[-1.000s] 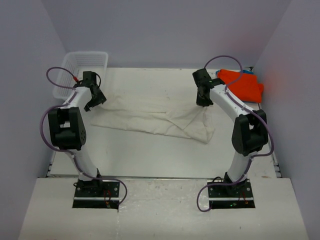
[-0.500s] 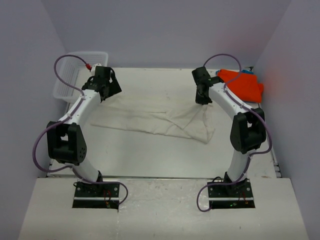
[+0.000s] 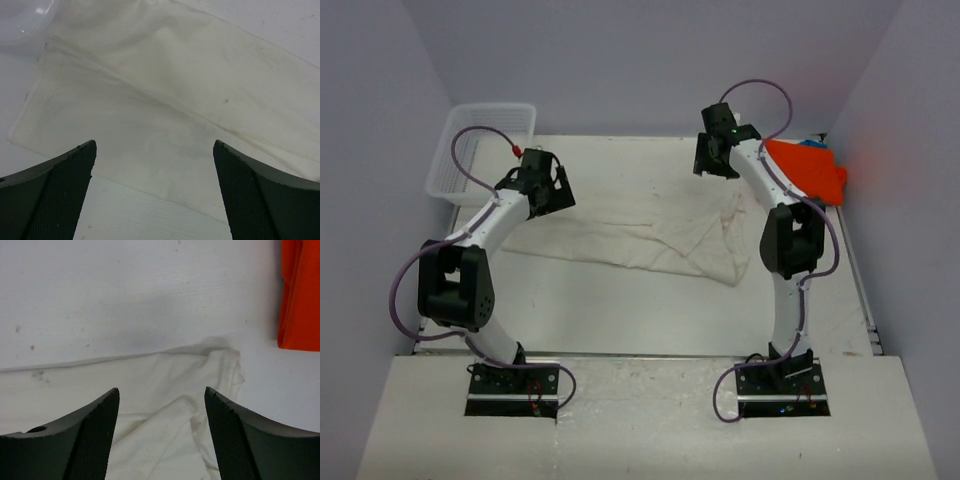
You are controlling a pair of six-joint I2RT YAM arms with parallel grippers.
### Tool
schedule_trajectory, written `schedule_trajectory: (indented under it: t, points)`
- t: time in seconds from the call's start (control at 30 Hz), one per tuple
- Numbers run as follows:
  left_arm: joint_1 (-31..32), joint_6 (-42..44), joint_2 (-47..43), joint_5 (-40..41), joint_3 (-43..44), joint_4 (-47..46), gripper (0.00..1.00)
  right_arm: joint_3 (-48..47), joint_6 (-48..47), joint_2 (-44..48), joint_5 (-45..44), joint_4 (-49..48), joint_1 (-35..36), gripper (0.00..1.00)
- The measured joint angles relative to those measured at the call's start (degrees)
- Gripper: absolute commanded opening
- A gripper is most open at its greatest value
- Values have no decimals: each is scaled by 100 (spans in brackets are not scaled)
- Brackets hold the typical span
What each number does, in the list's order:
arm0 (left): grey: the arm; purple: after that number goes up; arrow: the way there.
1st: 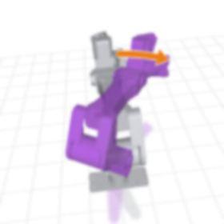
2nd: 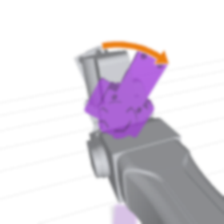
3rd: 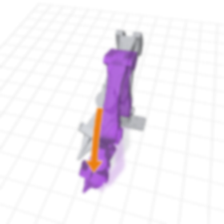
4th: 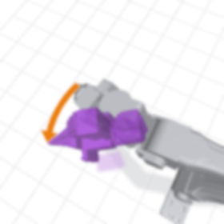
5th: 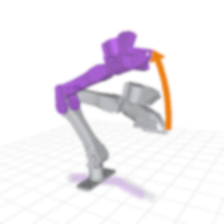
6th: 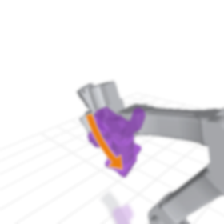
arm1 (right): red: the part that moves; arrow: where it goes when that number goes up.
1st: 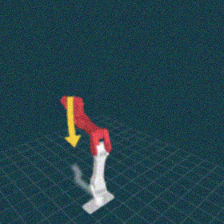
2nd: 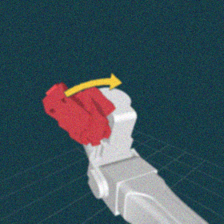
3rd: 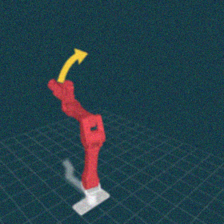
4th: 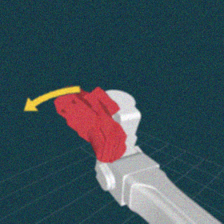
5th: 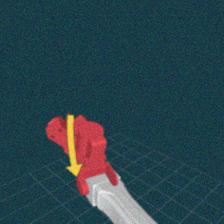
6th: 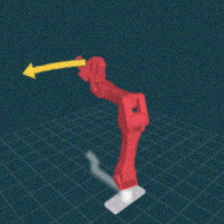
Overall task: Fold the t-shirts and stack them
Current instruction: Fold the other side of the tshirt into a rectangle
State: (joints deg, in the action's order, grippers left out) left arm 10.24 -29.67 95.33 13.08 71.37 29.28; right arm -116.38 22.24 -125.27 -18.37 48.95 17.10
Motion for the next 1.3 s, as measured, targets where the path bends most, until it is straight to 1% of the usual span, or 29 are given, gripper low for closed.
schedule_trajectory:
  t: [0.07,0.1,0.13,0.17,0.2,0.23,0.3,0.33,0.4,0.57,0.67,0.73,0.97,1.17,1.3]
  points:
    - [20,63,-17,-76,0,-17,98,-22,-9,109,240,-66,0,70]
    - [37,83,-37,-107,0,-17,98,234,-2,323,374,-190,13,70]
    - [52,96,-55,-140,0,-26,98,656,7,627,516,-286,48,70]
    - [74,107,-81,-192,0,-44,98,1180,22,997,629,-396,107,68]
    - [90,127,-103,-243,2,-61,98,1731,61,1405,763,-479,192,65]
    - [114,133,-125,-280,2,-87,98,2151,92,1735,866,-474,280,56]
    - [157,142,-149,-372,4,-131,97,2879,175,2328,1156,-542,468,48]
    - [184,142,-149,-407,7,-142,97,3145,212,2535,1272,-595,551,46]
    - [234,144,-151,-470,9,-144,97,3574,273,2809,1495,-739,651,47]
    - [339,166,-186,-586,7,-144,97,4035,413,2774,1921,-1008,643,51]
    - [345,184,-269,-603,7,-144,97,4076,479,2623,2017,-1082,688,56]
    - [345,184,-321,-603,7,-140,97,4083,514,2514,2094,-1178,750,57]
    - [345,205,-363,-612,7,-136,97,4280,682,2153,2238,-1512,874,57]
    - [345,249,-363,-612,7,-133,97,4715,887,2140,2236,-1801,881,57]
    - [345,249,-363,-638,7,-133,97,4868,933,2140,2216,-1864,890,52]
